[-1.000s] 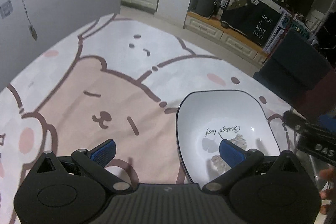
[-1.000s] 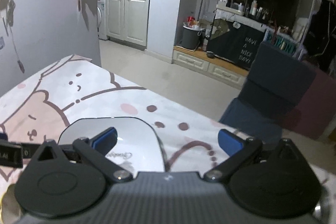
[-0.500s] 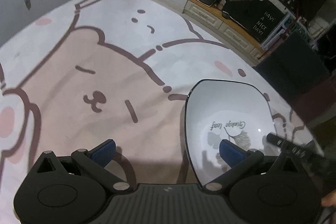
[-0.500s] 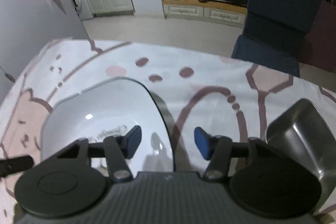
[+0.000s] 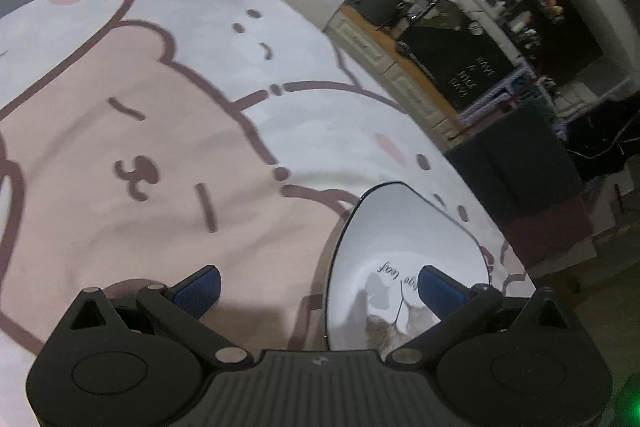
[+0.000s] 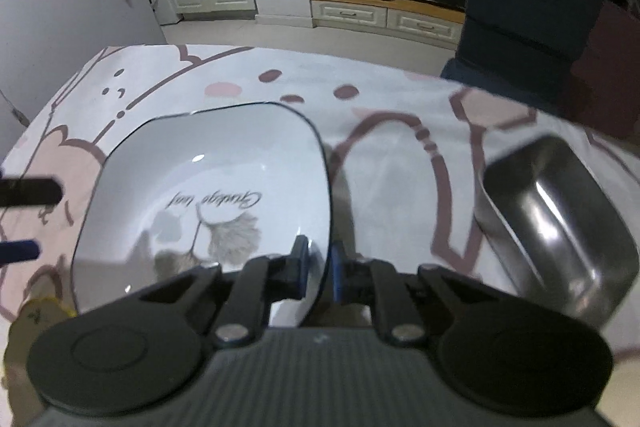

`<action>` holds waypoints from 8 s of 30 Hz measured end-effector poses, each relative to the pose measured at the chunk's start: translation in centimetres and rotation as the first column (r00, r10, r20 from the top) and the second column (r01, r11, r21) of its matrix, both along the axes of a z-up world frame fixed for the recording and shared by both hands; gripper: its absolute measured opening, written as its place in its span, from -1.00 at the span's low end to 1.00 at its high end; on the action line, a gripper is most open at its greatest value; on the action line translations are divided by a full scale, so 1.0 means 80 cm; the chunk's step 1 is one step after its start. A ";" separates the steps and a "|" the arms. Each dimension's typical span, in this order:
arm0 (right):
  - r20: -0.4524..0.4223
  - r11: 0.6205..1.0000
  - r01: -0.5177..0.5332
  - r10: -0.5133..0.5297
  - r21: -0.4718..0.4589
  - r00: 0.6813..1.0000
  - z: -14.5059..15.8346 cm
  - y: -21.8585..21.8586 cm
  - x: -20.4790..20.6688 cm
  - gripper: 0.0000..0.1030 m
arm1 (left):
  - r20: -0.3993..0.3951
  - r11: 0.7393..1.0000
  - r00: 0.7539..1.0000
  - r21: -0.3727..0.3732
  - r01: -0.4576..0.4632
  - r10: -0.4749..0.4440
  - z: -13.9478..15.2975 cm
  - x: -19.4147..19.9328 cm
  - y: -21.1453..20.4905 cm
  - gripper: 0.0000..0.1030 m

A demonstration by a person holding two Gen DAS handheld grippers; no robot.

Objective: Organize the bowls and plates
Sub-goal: 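Close the left gripper on the plate rim while the right gripper closes beside it, then lift the white plate with both grippers and carry it beside the lemon bowl, then lower the white plate onto the cloth and open both grippers, then move both grippers to the rim of the cream two-handled bowl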

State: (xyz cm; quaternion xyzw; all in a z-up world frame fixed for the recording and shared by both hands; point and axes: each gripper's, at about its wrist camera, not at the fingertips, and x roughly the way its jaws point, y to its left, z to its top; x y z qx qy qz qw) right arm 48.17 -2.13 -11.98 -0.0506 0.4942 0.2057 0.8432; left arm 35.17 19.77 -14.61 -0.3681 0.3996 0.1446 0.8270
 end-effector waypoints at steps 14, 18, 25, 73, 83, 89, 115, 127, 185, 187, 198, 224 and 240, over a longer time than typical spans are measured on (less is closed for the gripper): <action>-0.110 0.963 0.143 -0.120 0.230 0.987 -0.001 -0.046 0.016 -0.72 | -0.025 0.984 0.986 0.064 0.168 -0.167 -0.016 0.043 -0.007 0.10; -0.088 0.969 0.125 -0.109 0.211 0.990 -0.004 -0.038 0.025 -0.71 | -0.051 0.981 0.981 0.041 0.188 -0.186 -0.023 0.049 -0.004 -0.27; -0.137 0.963 0.141 -0.112 0.228 0.984 -0.015 -0.038 0.037 -0.83 | -0.067 0.979 0.979 0.046 0.198 -0.195 -0.031 0.058 -0.001 -0.71; -0.124 0.957 0.186 -0.161 0.223 0.979 0.021 -0.054 0.015 -0.74 | 0.005 0.923 0.925 0.074 0.378 -0.380 0.008 0.070 -0.025 -0.82; -0.056 0.958 0.162 -0.153 0.237 0.987 0.072 -0.082 -0.020 -0.74 | 0.075 0.908 0.907 0.102 0.407 -0.415 0.063 0.032 -0.057 -0.82; 0.024 0.957 0.149 -0.160 0.248 0.987 0.127 -0.113 -0.073 -0.75 | 0.152 0.893 0.882 0.137 0.429 -0.446 0.115 -0.020 -0.091 -0.82; -0.133 0.949 0.211 -0.183 0.236 0.974 0.074 -0.185 -0.284 -0.71 | -0.020 0.847 0.849 0.058 0.529 -0.529 0.036 -0.187 -0.148 -0.83; -0.240 0.965 0.221 -0.184 0.140 0.953 0.021 -0.172 -0.289 -0.66 | -0.117 0.856 0.850 0.007 0.518 -0.513 0.004 -0.181 -0.157 -0.83; -0.370 0.962 0.265 -0.224 0.063 0.902 -0.038 -0.148 -0.253 -0.57 | -0.220 0.810 0.794 0.030 0.586 -0.566 -0.022 -0.168 -0.170 -0.74; -0.372 0.962 0.265 -0.223 0.065 0.901 -0.039 -0.149 -0.252 -0.54 | -0.219 0.809 0.792 0.024 0.588 -0.569 -0.022 -0.167 -0.169 -0.73; -0.358 0.961 0.267 -0.227 0.066 0.906 -0.036 -0.157 -0.253 -0.43 | -0.247 0.772 0.754 0.036 0.635 -0.608 -0.024 -0.172 -0.180 -0.19; -0.050 0.978 0.161 -0.156 0.130 0.987 0.064 -0.202 -0.317 0.99 | -0.106 0.652 0.733 0.385 0.653 -0.672 0.090 -0.214 -0.234 1.00; 0.219 0.933 0.266 -0.320 0.243 0.922 0.127 -0.315 -0.240 1.00 | 0.052 0.682 0.730 0.405 0.609 -0.682 0.130 -0.121 -0.301 1.00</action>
